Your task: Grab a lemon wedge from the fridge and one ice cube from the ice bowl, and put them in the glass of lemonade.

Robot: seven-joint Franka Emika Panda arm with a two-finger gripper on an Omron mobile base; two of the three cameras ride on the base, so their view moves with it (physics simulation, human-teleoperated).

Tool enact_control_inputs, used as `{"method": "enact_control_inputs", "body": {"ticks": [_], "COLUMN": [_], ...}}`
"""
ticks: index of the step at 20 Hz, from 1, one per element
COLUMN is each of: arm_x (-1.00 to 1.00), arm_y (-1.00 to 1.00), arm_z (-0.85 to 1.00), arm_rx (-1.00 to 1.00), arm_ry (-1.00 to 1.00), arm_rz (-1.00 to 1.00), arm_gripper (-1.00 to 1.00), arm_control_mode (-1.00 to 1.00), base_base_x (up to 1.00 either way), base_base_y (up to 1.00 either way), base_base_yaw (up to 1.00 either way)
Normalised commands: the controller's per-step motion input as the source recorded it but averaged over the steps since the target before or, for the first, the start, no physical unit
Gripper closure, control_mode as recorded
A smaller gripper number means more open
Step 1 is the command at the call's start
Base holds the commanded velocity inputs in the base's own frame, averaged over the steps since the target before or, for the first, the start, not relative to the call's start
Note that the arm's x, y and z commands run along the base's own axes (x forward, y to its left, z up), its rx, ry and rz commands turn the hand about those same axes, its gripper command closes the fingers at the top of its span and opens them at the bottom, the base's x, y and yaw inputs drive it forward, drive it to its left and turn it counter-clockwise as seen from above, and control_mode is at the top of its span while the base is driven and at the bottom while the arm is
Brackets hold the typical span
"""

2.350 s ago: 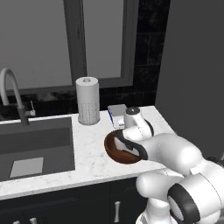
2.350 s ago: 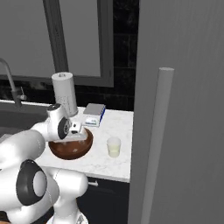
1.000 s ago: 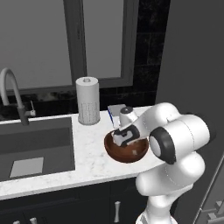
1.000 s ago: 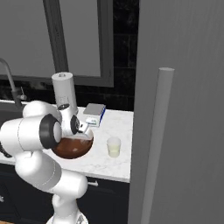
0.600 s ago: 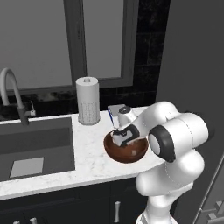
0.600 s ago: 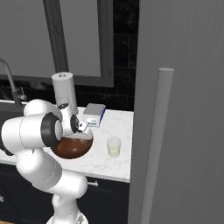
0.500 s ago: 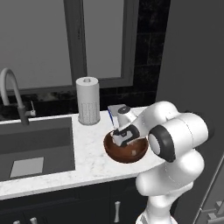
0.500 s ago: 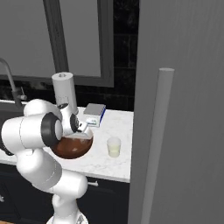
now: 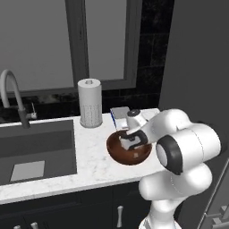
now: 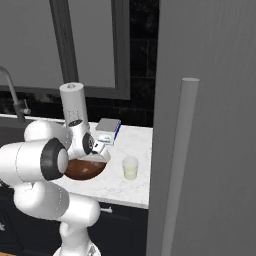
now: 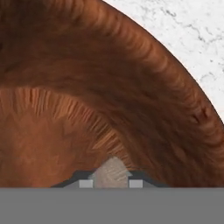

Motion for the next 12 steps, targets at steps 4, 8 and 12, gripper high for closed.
{"method": "enact_control_inputs", "body": {"ticks": [4,8,12], "arm_x": [-0.15,0.00,-0.11], "arm_y": [-0.21,-0.03,-0.62], "arm_z": [0.58,1.00,0.81], "arm_rx": [0.13,0.13,0.15], "arm_ry": [-0.09,-0.10,-0.02], "arm_rz": [-0.13,-0.22,-0.24], "arm_gripper": [1.00,1.00,1.00], "arm_control_mode": [-1.00,-1.00,-1.00], "base_base_x": [0.00,0.00,0.00], "base_base_y": [0.00,0.00,0.00], "base_base_yaw": [0.00,0.00,0.00]}}
